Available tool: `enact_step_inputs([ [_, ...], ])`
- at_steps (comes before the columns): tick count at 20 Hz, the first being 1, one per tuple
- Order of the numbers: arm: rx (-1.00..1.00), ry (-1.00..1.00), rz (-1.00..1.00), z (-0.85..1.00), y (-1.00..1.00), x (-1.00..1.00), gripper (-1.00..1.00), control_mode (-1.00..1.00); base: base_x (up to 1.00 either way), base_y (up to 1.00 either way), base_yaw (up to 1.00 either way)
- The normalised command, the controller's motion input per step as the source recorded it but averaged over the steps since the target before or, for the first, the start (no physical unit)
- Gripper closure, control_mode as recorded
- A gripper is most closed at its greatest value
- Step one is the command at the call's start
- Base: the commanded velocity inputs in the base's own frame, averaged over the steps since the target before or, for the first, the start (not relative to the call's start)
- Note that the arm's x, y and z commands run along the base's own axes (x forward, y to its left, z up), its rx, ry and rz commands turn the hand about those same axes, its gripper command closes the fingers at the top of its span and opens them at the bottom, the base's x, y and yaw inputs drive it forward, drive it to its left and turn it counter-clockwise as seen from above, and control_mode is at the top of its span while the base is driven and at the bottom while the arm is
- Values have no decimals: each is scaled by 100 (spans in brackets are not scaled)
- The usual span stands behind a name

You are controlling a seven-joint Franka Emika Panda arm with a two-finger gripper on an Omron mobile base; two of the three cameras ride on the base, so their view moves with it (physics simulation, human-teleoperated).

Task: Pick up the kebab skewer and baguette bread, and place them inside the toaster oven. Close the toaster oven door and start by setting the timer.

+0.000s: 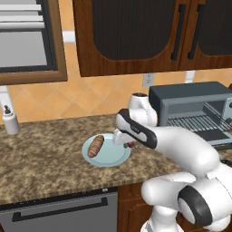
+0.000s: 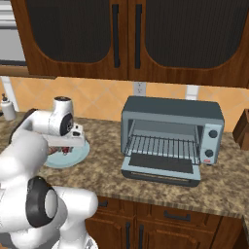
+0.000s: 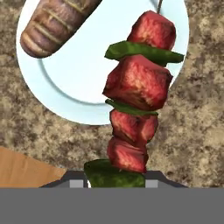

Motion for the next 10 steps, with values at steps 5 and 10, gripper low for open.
enact_step_inputs([
  [5,0,-8,0,69,-100,-38,100,-100,0,0,0],
  [10,0,-8,0,30,-100,-3,100,-100,0,0,0],
])
